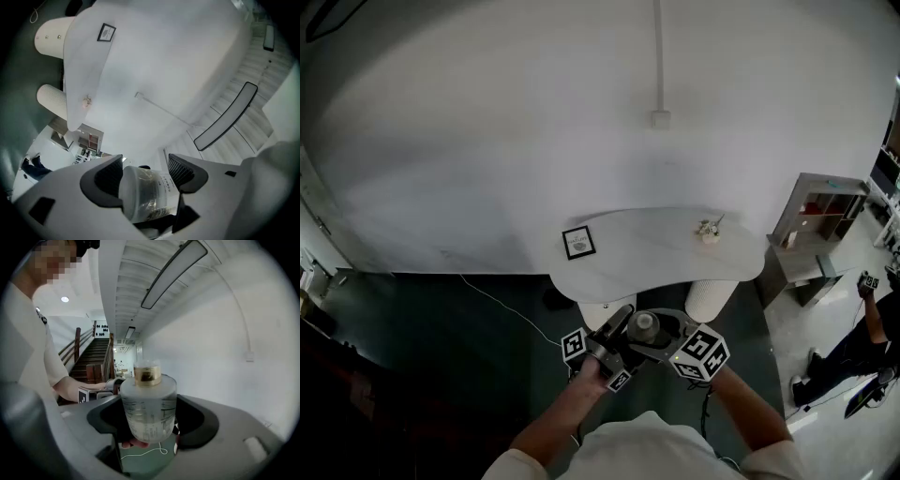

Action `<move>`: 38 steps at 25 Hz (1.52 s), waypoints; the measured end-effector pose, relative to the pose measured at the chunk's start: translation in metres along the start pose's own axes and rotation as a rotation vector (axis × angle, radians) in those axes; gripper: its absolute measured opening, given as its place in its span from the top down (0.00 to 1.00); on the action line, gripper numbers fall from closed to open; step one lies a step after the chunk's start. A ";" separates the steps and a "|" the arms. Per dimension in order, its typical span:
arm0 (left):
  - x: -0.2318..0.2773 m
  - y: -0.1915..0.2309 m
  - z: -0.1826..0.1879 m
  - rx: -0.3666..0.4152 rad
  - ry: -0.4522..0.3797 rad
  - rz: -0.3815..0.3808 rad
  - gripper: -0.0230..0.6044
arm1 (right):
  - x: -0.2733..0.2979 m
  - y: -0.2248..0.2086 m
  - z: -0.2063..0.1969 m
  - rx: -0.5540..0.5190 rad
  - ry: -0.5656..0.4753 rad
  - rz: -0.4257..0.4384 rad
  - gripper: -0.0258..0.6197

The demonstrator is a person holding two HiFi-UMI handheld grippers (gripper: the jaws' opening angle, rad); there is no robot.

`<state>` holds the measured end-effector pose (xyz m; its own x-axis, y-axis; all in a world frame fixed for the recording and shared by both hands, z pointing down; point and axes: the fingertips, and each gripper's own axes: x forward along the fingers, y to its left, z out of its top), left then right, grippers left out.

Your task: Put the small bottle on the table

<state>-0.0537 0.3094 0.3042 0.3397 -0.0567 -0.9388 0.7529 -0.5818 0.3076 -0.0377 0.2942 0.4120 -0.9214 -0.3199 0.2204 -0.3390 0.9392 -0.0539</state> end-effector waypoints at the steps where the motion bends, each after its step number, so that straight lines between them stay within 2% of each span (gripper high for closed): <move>1: -0.001 -0.002 0.001 0.000 0.001 -0.001 0.49 | 0.002 0.001 0.000 -0.001 -0.001 -0.001 0.43; 22: -0.028 -0.033 0.024 -0.017 -0.032 0.012 0.49 | 0.043 0.021 -0.002 0.026 0.011 -0.004 0.43; 38: -0.063 -0.061 0.032 -0.093 -0.046 0.042 0.49 | 0.079 0.050 -0.022 0.086 0.029 -0.052 0.43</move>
<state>-0.1395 0.3224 0.3392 0.3476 -0.1185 -0.9301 0.7884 -0.5001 0.3583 -0.1228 0.3185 0.4484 -0.8969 -0.3626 0.2531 -0.4020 0.9071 -0.1248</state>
